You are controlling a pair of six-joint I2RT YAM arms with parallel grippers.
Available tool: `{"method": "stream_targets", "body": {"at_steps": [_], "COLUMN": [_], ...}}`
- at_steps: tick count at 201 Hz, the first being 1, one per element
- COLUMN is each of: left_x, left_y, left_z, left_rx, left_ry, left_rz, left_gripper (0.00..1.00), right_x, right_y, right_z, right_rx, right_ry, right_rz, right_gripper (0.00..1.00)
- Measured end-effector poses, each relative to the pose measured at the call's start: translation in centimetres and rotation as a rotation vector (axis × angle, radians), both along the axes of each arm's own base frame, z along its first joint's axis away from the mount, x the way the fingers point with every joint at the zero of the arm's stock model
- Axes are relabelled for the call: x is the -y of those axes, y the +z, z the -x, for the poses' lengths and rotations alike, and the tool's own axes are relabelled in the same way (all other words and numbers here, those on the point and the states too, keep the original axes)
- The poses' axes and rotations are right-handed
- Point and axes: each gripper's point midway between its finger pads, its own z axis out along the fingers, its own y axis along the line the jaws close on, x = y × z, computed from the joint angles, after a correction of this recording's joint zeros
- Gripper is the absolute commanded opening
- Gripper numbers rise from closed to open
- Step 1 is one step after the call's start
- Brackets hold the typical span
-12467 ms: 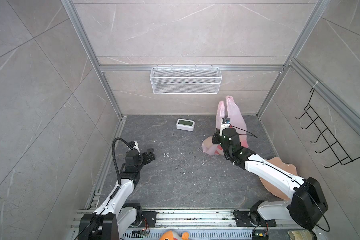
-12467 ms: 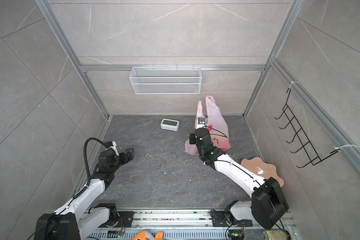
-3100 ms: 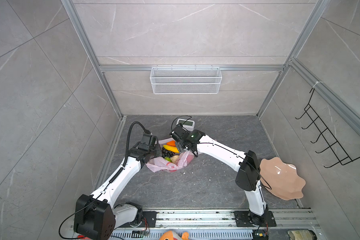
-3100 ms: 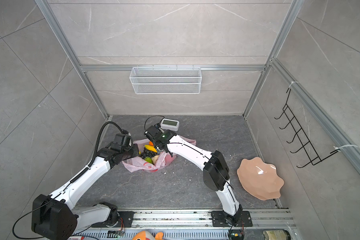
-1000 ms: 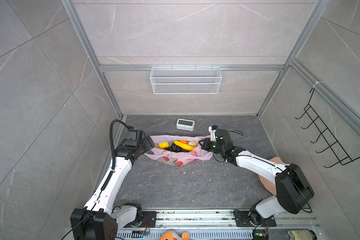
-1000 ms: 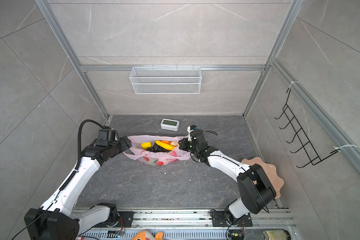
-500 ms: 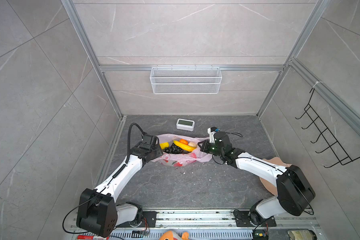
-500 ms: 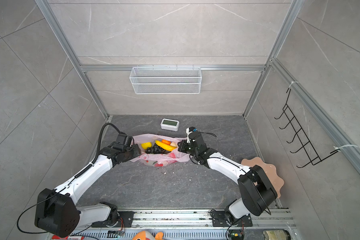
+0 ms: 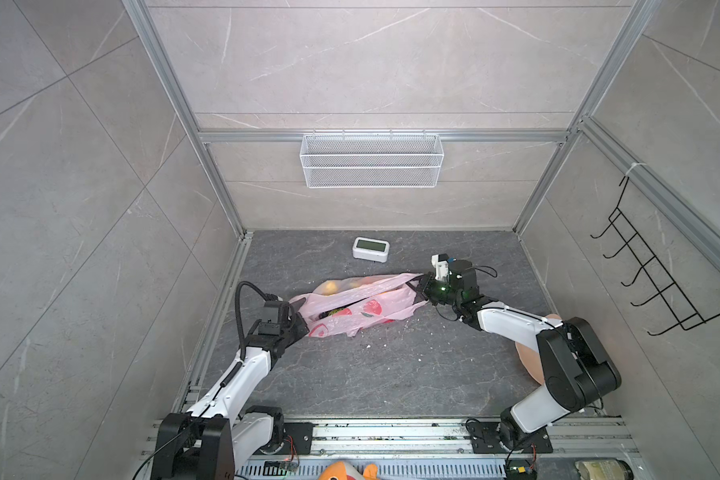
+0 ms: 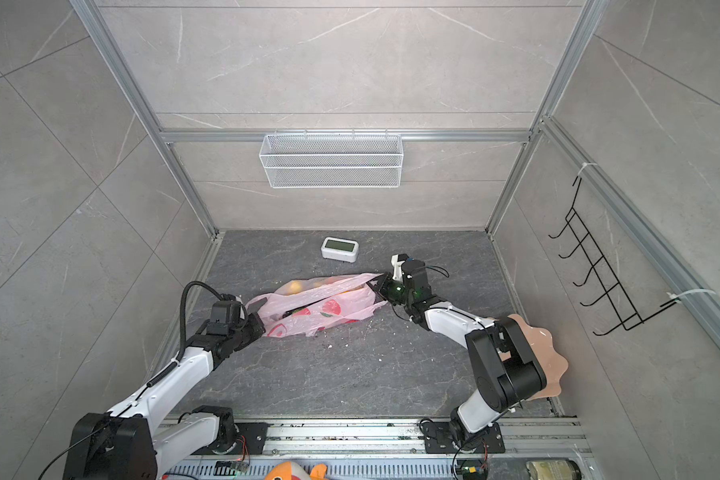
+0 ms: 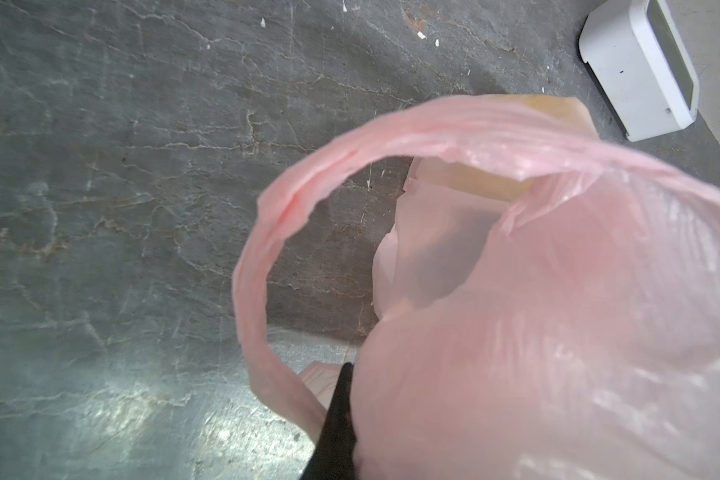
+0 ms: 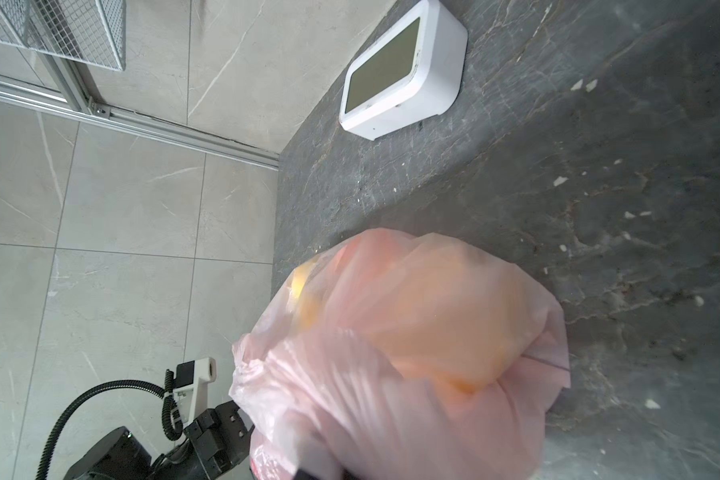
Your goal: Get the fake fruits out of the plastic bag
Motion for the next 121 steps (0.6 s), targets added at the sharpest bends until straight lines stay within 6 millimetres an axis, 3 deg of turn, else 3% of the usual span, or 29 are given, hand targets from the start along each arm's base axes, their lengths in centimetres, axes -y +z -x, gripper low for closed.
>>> {"method": "stream_targets", "body": {"at_steps": [21,40,56,121], "left_x": [1.5,3.4,4.2,1.7], "left_y": [1.1,3.7,6.0,7.7], "left_z": [-0.4,-1.1,-1.6,-0.4], "left_rx": [0.020,0.066,0.100,-0.039], "left_ry": [-0.073,-0.142,-0.158,-0.104], "left_rz": [-0.036,-0.101,-0.167,-0.394], "left_gripper": [0.37,0.57,0.66,0.75], "right_x": [0.0,0.1,0.4,1.1], "right_y": [0.1,-0.1,-0.3,0.8], "right_z": [-0.1,0.0,-0.1,-0.6], "right_rx": [0.004,0.000,-0.004,0.026], "right_ry": [0.001,0.003,0.001,0.006], "right_rz": [0.000,0.020,0.063,0.184], "right_gripper": [0.00,0.00,0.00,0.00]}}
